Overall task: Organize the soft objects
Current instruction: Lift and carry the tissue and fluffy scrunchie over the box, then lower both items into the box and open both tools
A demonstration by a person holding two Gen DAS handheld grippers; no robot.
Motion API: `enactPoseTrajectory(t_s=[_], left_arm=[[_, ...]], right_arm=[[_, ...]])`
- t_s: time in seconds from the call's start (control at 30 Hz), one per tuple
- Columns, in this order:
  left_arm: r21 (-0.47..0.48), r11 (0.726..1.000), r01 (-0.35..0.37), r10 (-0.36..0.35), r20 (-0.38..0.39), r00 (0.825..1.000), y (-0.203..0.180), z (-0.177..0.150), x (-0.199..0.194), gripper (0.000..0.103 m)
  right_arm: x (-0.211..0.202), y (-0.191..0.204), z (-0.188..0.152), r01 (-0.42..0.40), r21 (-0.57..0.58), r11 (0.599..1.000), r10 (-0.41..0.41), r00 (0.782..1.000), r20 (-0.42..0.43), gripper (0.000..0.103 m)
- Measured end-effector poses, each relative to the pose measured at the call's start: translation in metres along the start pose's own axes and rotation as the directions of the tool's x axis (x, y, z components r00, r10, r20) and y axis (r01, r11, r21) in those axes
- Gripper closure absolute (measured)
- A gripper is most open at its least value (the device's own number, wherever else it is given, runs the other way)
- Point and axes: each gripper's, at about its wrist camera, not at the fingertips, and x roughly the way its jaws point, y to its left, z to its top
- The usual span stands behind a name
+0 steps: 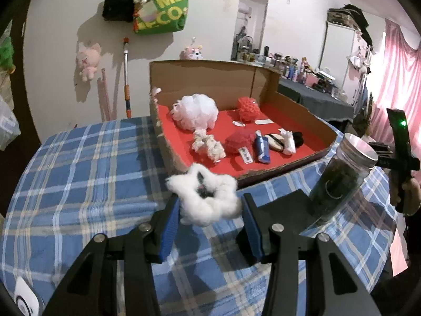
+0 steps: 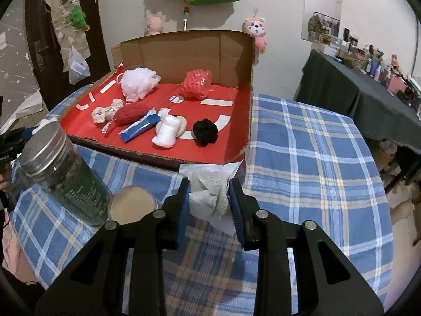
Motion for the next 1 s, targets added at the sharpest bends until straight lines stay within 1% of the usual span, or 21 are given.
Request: enactPoseTrajectory(t_s=[0.17, 0.33, 0.47, 0.6, 0.7, 0.8, 0.9, 0.97, 1.0], left_arm=[[0.041, 0.999, 0.010, -0.010, -0.008, 1.000, -0.004, 0.012, 0.007, 0.054], [0.051, 0.998, 0.037, -0.036, -0.027, 0.999, -0.004, 0.023, 0.018, 0.054], [0.046, 0.995, 0.085, -0.083, -0.044, 0.996, -0.006, 0.037, 0.027, 0.054], [0.051, 0.992, 0.119, -0.116, -0.051, 0.992, -0.015, 0.055, 0.037, 0.054], [0.042, 0.987, 0.155, -0.152, -0.071, 0.986, -0.022, 0.074, 0.050, 0.054], [0.031, 0.987, 0.159, -0.155, -0.098, 0.983, -0.028, 0.095, 0.069, 0.054], [0.016, 0.988, 0.153, -0.149, -0.137, 0.979, -0.034, 0.113, 0.092, 0.054], [0.009, 0.988, 0.156, -0.152, -0.172, 0.973, -0.038, 0.124, 0.110, 0.054], [0.011, 0.989, 0.148, -0.144, -0.186, 0.972, -0.040, 0.129, 0.118, 0.054]], right_arm=[[0.000, 0.000, 0.011, -0.033, -0.027, 0.999, 0.033, 0.999, 0.000, 0.075], [0.006, 0.001, 0.024, -0.077, -0.044, 0.996, 0.077, 0.997, -0.010, 0.075], [0.018, 0.006, 0.043, -0.163, -0.043, 0.986, 0.161, 0.986, -0.036, 0.075], [0.035, 0.016, 0.067, -0.218, -0.054, 0.974, 0.215, 0.974, -0.065, 0.075], [0.052, 0.022, 0.088, -0.230, -0.052, 0.972, 0.224, 0.970, -0.094, 0.075], [0.068, 0.024, 0.108, -0.232, -0.045, 0.972, 0.225, 0.967, -0.123, 0.075], [0.085, 0.027, 0.123, -0.206, -0.052, 0.977, 0.195, 0.968, -0.158, 0.075], [0.097, 0.029, 0.131, -0.180, -0.061, 0.982, 0.167, 0.969, -0.180, 0.075], [0.107, 0.030, 0.135, -0.169, -0.063, 0.984, 0.153, 0.966, -0.207, 0.075]])
